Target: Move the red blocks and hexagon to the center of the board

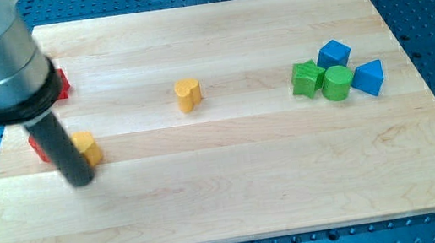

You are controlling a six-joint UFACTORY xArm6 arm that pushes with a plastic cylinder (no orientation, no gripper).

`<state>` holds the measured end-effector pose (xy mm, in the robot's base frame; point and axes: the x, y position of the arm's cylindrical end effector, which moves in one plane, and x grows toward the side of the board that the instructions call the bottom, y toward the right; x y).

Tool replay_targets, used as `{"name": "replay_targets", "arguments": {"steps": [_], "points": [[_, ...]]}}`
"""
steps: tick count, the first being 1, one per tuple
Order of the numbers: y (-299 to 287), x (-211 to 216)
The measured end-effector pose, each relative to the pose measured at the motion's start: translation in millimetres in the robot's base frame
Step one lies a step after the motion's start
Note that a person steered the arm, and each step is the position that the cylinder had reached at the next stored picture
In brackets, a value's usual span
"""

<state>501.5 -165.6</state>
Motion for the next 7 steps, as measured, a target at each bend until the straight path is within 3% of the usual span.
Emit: {"name": "replay_targets", "arguments": {"steps": [1,2,3,4,5,6,7], "points": [[51.7,-26.5],[12.1,65.6],[-130.9,65.9],[-123.6,27.6],[-45.7,-19.5],[25.6,-20.8],[-31.2,-0.3]]}}
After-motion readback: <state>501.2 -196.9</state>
